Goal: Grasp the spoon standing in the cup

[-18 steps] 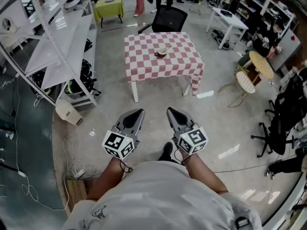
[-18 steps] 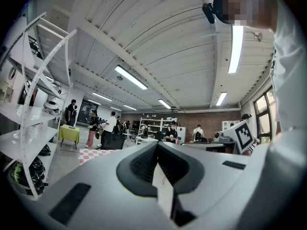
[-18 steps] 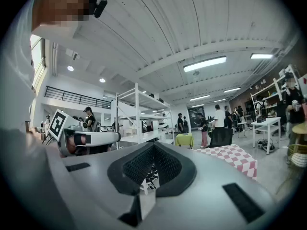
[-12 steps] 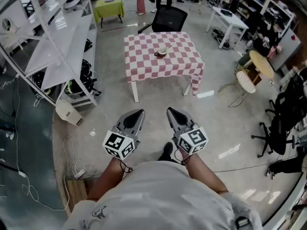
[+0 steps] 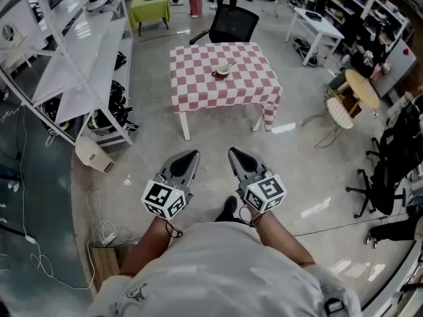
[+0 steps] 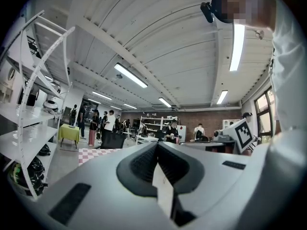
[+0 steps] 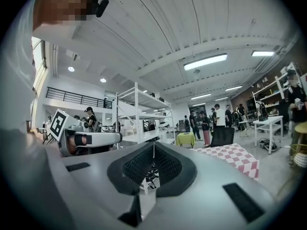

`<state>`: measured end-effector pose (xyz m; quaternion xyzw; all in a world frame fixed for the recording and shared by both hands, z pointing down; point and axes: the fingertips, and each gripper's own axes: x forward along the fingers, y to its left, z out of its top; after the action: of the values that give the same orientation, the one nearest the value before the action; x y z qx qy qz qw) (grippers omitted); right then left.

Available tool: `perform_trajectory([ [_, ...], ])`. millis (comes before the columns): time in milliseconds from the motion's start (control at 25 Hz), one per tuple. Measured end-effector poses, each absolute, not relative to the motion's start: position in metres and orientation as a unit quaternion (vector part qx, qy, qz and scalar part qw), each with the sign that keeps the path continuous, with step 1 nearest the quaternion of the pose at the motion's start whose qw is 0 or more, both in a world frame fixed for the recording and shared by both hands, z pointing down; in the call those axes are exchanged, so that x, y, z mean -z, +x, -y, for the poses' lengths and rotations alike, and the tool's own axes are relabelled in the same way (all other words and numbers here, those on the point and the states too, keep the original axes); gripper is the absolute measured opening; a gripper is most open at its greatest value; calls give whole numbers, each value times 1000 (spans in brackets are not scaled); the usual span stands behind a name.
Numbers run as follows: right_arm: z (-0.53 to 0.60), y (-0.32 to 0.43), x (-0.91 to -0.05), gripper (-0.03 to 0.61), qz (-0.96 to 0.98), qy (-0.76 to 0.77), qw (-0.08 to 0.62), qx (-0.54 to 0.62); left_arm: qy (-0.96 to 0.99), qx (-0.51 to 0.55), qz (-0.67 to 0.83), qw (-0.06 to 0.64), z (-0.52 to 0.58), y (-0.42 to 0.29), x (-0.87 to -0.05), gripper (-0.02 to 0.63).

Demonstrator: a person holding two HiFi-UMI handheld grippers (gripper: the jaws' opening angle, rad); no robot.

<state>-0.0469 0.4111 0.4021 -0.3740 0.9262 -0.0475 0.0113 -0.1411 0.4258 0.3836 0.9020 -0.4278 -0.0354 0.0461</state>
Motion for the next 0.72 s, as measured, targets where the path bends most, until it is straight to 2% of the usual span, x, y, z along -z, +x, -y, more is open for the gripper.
perform_trajectory([
  [720, -317, 9, -418, 32, -921, -384, 7, 64, 905, 9, 424, 48, -329, -87, -400, 11],
])
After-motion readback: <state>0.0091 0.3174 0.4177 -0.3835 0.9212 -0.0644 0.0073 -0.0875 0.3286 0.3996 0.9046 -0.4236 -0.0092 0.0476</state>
